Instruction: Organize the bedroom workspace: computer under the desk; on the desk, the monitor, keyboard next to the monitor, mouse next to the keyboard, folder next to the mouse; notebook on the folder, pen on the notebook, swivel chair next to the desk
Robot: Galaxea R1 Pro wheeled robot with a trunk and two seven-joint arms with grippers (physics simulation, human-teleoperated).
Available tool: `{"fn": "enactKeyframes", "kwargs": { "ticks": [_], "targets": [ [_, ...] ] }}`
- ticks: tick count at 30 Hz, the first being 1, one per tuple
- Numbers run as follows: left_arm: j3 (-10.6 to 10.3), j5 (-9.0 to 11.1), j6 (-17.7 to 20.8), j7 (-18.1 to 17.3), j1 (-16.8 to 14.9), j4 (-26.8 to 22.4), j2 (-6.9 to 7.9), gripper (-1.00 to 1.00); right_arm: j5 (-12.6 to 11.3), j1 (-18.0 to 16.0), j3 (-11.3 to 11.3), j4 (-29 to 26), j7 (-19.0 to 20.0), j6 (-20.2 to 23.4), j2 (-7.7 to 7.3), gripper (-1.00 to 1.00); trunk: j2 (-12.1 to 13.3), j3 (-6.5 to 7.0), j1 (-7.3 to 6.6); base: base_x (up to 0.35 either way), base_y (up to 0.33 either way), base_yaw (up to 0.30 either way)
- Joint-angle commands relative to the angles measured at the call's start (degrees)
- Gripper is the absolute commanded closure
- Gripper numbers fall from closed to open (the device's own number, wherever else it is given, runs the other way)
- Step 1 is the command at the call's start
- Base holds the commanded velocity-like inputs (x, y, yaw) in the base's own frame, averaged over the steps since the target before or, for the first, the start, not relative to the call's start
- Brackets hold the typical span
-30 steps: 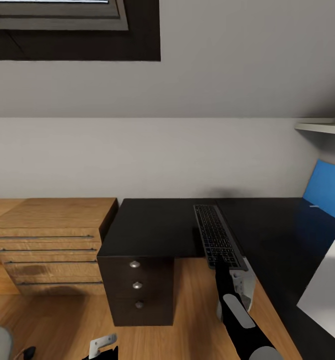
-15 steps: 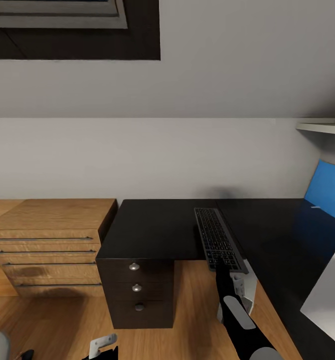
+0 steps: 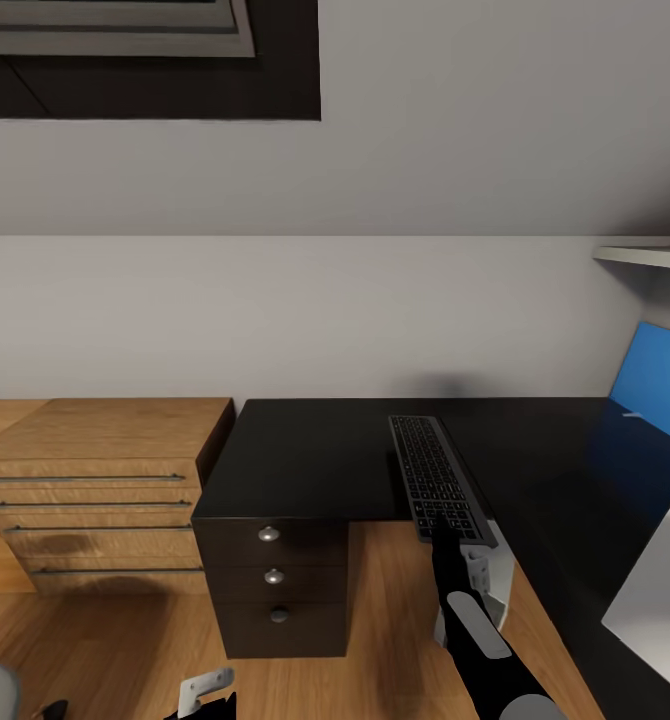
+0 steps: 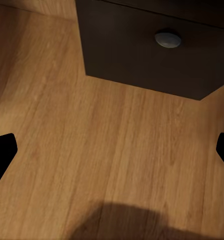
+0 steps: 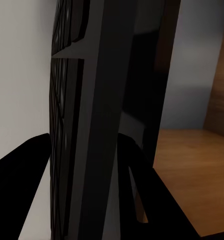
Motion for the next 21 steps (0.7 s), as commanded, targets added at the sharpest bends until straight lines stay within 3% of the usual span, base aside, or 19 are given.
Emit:
{"fn": "enactKeyframes", "kwargs": {
  "ticks": [1, 8, 21],
  "targets": [
    [0.0, 0.4, -0.2, 0.1, 0.0, 0.0, -0.02, -1.00, -0.6, 0.0, 0.1, 0.0, 0.4, -0.2, 0.01, 1.00, 0.0, -0.06, 0.00, 0.117, 0.000, 0.000],
    [0.0, 0.4, -0.1, 0.1, 0.0, 0.0, -0.02, -1.00, -0.6, 0.0, 0.1, 0.1, 0.4, -0.3, 0.01, 1.00, 0.0, -0.06, 0.00, 0.167, 0.000, 0.000],
    [0.1, 0.4, -0.1, 0.1, 0.0, 0.0, -0.02, -1.00, -0.6, 0.0, -0.3, 0.1, 0.3, -0.3, -0.06, 1.00, 0.0, -0.06, 0.00, 0.019, 0.000, 0.000]
  ]
}}
